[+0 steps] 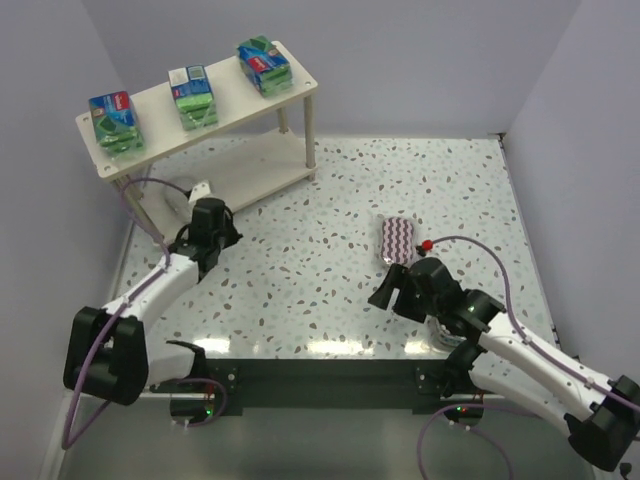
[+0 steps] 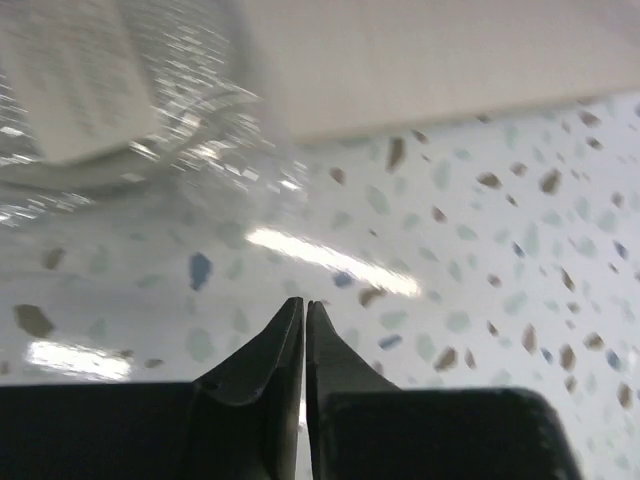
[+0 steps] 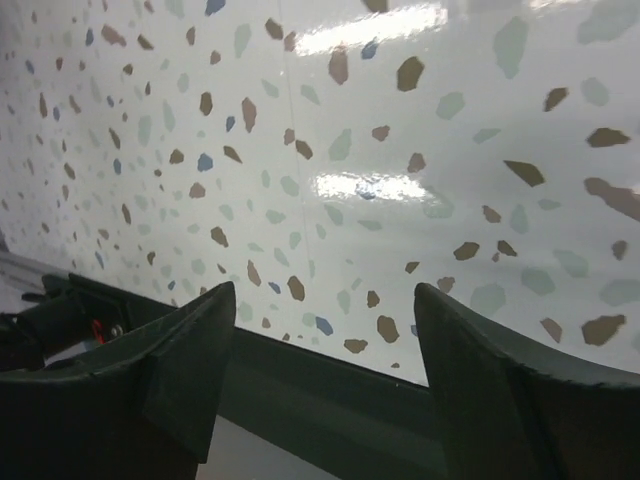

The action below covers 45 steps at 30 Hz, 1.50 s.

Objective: Place and organize the cleaning sponges onto the shelf

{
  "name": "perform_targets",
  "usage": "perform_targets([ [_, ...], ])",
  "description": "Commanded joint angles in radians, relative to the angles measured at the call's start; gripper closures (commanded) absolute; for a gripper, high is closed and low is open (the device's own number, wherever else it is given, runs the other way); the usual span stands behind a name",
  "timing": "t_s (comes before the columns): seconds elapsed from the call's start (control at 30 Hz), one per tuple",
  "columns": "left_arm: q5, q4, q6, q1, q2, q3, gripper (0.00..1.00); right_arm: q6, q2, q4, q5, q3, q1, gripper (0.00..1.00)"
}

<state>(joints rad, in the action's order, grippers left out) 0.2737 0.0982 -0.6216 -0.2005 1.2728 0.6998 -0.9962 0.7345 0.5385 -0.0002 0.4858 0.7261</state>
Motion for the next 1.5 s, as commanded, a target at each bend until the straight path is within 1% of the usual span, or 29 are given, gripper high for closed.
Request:
perform_targets([
  [0.0, -0.1, -0.006, -0.05, -0.095, -0.079, -0.039, 0.86, 0.025, 0.02, 0.156, 0.201, 0.128, -0.001, 0.21],
  [0.03, -0.161, -0.009, -0.061, -0.129, -0.105, -0.049, 0.77, 0.024, 0.028, 0.19, 0.251, 0.178, -0.002, 0.19],
  [0.07, -0.2, -0.015, -0.084, -0.141, -0.118, -0.077, 0.72, 0.024, 0.04, 0.219, 0.326, 0.2, -0.008, 0.16],
  [0.1, -0.229, -0.031, -0.098, -0.157, -0.13, -0.092, 0.67, 0.036, 0.061, 0.25, 0.36, 0.236, -0.016, 0.16],
  [0.13, -0.267, -0.035, -0.11, -0.192, -0.153, -0.12, 0.58, 0.047, 0.075, 0.252, 0.383, 0.25, -0.034, 0.15],
  [0.17, -0.269, -0.047, -0.133, -0.207, -0.165, -0.134, 0.55, 0.06, 0.092, 0.252, 0.405, 0.263, -0.053, 0.14],
  [0.2, -0.298, -0.051, -0.145, -0.224, -0.179, -0.147, 0.53, 0.091, 0.132, 0.244, 0.402, 0.287, -0.074, 0.14],
  [0.23, -0.313, -0.057, -0.159, -0.261, -0.206, -0.163, 0.43, 0.108, 0.15, 0.23, 0.393, 0.296, -0.097, 0.14],
  [0.27, -0.323, -0.066, -0.177, -0.278, -0.222, -0.19, 0.36, 0.131, 0.169, 0.21, 0.378, 0.303, -0.155, 0.14],
  [0.33, -0.337, -0.083, -0.196, -0.324, -0.257, -0.216, 0.2, 0.175, 0.225, 0.149, 0.323, 0.319, -0.22, 0.15],
  [0.37, -0.341, -0.083, -0.207, -0.336, -0.263, -0.221, 0.17, 0.192, 0.244, 0.123, 0.312, 0.326, -0.262, 0.17],
  [0.43, -0.344, -0.084, -0.211, -0.375, -0.271, -0.227, 0.13, 0.232, 0.313, 0.071, 0.342, 0.362, -0.281, 0.18],
  [0.5, -0.347, -0.083, -0.228, -0.405, -0.279, -0.232, 0.12, 0.272, 0.362, 0.036, 0.353, 0.41, -0.295, 0.22],
  [0.53, -0.346, -0.116, -0.231, -0.415, -0.283, -0.237, 0.12, 0.283, 0.415, 0.025, 0.359, 0.422, -0.306, 0.24],
  [0.7, -0.35, -0.123, -0.279, -0.462, -0.338, -0.264, 0.12, 0.343, 0.528, -0.058, 0.347, 0.445, -0.358, 0.26],
  [0.87, -0.338, -0.101, -0.299, -0.474, -0.389, -0.292, 0.12, 0.399, 0.624, -0.135, 0.269, 0.444, -0.433, 0.3],
  [0.9, -0.334, -0.101, -0.302, -0.479, -0.407, -0.295, 0.12, 0.409, 0.656, -0.147, 0.249, 0.445, -0.441, 0.31],
  [0.93, -0.329, -0.066, -0.305, -0.478, -0.415, -0.304, 0.12, 0.415, 0.67, -0.159, 0.232, 0.444, -0.448, 0.32],
  [1.1, -0.32, -0.057, -0.32, -0.479, -0.441, -0.316, 0.13, 0.433, 0.744, -0.23, 0.132, 0.416, -0.456, 0.35],
  [1.2, -0.312, -0.055, -0.328, -0.481, -0.441, -0.318, 0.13, 0.412, 0.747, -0.259, 0.106, 0.369, -0.456, 0.37],
  [1.23, -0.311, -0.06, -0.332, -0.481, -0.44, -0.319, 0.13, 0.394, 0.74, -0.265, 0.098, 0.355, -0.458, 0.41],
  [1.37, -0.306, -0.084, -0.346, -0.482, -0.423, -0.326, 0.13, 0.326, 0.686, -0.311, 0.016, 0.245, -0.456, 0.5],
  [1.43, -0.306, -0.153, -0.36, -0.484, -0.391, -0.322, 0.13, 0.283, 0.652, -0.34, -0.029, 0.194, -0.456, 0.54],
  [1.47, -0.309, -0.169, -0.363, -0.491, -0.365, -0.321, 0.13, 0.233, 0.611, -0.353, -0.037, 0.145, -0.456, 0.55],
])
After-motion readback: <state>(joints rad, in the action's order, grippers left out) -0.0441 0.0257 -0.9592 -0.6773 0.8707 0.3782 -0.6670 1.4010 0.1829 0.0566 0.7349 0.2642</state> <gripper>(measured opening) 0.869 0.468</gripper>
